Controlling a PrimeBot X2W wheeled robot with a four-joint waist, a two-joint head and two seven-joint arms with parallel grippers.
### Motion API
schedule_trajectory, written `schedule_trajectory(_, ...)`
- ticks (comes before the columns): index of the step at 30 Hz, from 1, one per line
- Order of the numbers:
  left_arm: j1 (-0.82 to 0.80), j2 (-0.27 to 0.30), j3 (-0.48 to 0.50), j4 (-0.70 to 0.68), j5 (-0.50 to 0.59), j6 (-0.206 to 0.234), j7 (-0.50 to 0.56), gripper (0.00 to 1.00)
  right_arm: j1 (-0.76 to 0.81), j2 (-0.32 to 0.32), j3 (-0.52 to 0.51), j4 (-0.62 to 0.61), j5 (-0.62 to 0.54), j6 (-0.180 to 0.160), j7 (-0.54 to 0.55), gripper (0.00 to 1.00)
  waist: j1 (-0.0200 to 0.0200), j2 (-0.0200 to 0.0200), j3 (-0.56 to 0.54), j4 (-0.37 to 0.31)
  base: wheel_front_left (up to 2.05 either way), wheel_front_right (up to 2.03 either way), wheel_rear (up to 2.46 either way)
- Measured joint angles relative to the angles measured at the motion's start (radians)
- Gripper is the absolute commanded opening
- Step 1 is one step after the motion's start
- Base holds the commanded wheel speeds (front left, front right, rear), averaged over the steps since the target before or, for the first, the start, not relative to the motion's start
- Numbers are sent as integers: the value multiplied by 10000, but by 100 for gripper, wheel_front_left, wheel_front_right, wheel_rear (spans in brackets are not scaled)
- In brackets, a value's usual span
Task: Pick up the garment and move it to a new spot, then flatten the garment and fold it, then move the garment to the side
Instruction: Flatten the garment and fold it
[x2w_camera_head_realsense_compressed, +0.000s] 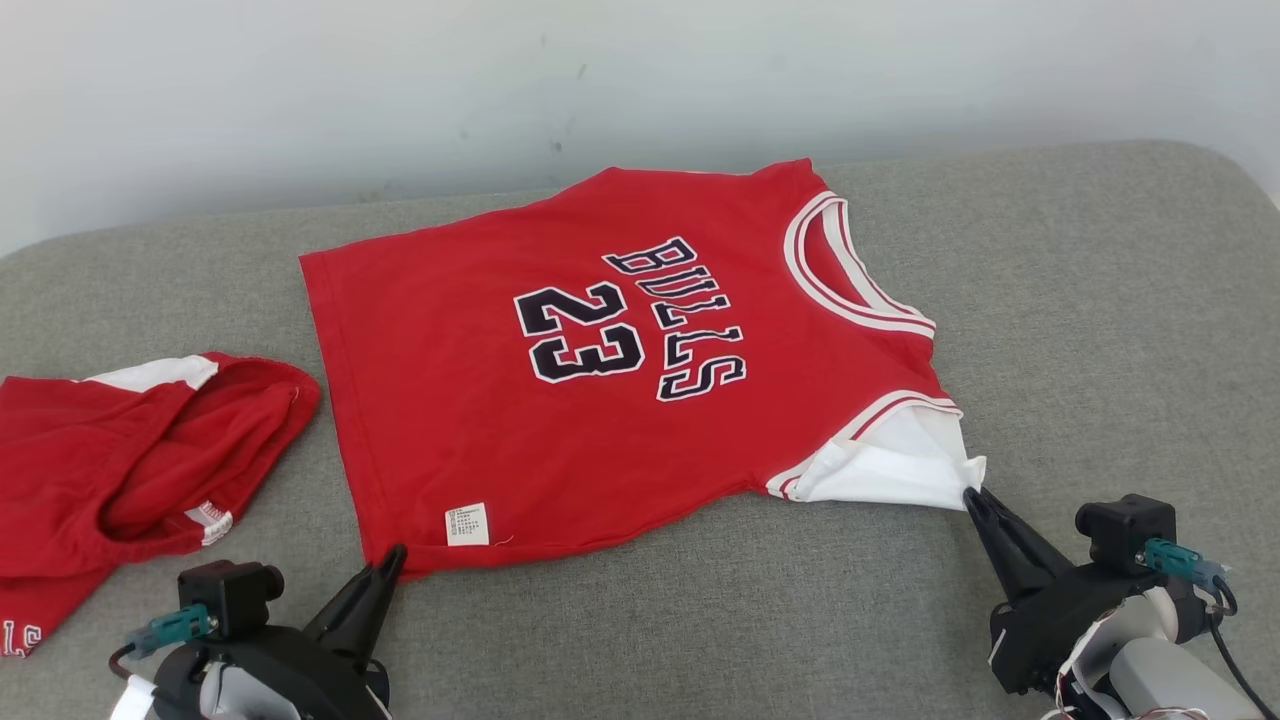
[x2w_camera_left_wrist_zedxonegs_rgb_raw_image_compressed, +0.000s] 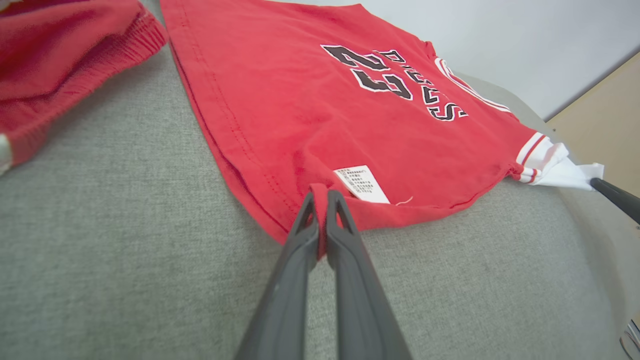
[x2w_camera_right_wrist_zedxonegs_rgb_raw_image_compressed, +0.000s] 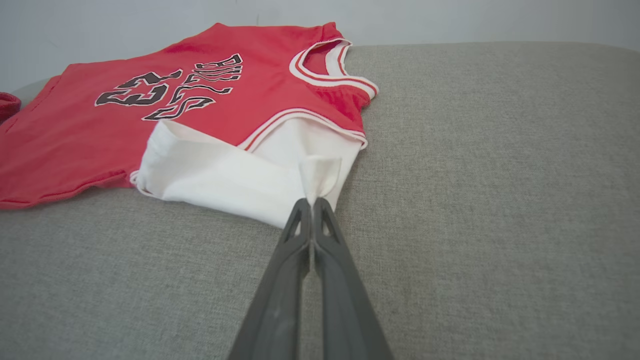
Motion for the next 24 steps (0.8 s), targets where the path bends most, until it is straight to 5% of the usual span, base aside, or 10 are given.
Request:
schedule_trajectory(1, -43, -4, -2, 50, 0, 0, 0, 0, 0, 23, 8, -2, 65, 0, 4, 79, 0, 1, 0, 0, 0, 0, 0)
schedule_trajectory(2, -87, -13, 0, 79, 2, 0, 0, 0, -1, 35, 15, -4, 159, 0, 15, 100, 0, 0, -1, 1, 0, 0, 0)
schedule_trajectory(13, -109, -219, -38, 305, 73, 0, -40, 0, -48, -328, -280, -1210, 1325, -2, 75, 100, -1, 0, -207, 45, 0, 0, 0)
schedule_trajectory(24, -111, -238, -21, 253, 368, -2, -77, 0, -475, -357, -58, -75, 991, -410, 1262, 100, 0, 2, -160, 176, 0, 0, 0)
